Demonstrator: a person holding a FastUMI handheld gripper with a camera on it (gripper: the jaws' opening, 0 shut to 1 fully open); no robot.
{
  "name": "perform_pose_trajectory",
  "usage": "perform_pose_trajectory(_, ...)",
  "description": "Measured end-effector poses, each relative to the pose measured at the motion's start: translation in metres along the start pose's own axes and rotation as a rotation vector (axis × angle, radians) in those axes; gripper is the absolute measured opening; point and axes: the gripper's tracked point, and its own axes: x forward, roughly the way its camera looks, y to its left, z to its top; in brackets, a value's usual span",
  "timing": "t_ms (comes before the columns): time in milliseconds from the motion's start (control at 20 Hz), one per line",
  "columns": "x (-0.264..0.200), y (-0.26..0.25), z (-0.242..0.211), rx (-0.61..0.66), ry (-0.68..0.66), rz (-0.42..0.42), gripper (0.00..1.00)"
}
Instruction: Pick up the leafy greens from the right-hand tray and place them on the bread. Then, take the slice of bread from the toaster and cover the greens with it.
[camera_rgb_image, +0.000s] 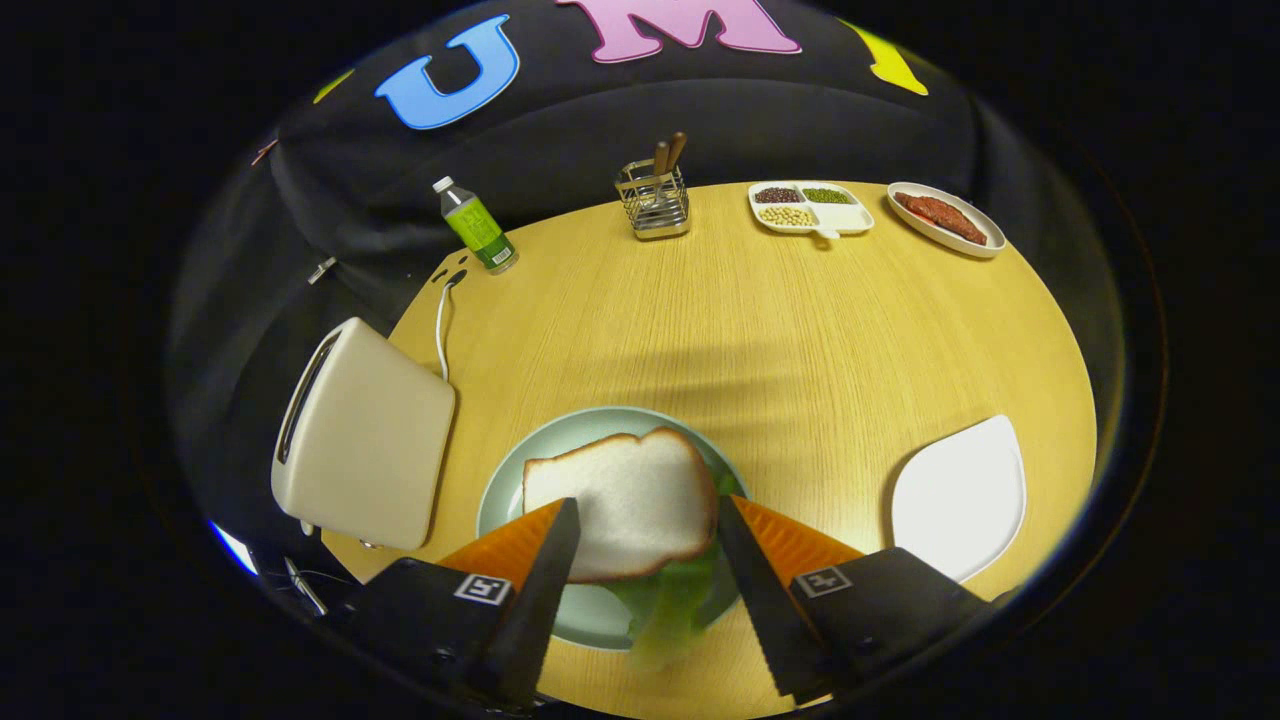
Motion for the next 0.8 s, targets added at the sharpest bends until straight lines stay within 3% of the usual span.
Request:
perform_pose_trajectory(100,-0.007,-0.007,0.005,-0.028,-0.025,-0.015,0.99)
perform_pose_trajectory(600,-0.094,-0.029,0.074,-0.045,-0.260,-0.041,0.99)
perform_pose_trajectory(800,-0.145,-0.041,0.120,-0.067,-0.422,-0.079,0.98)
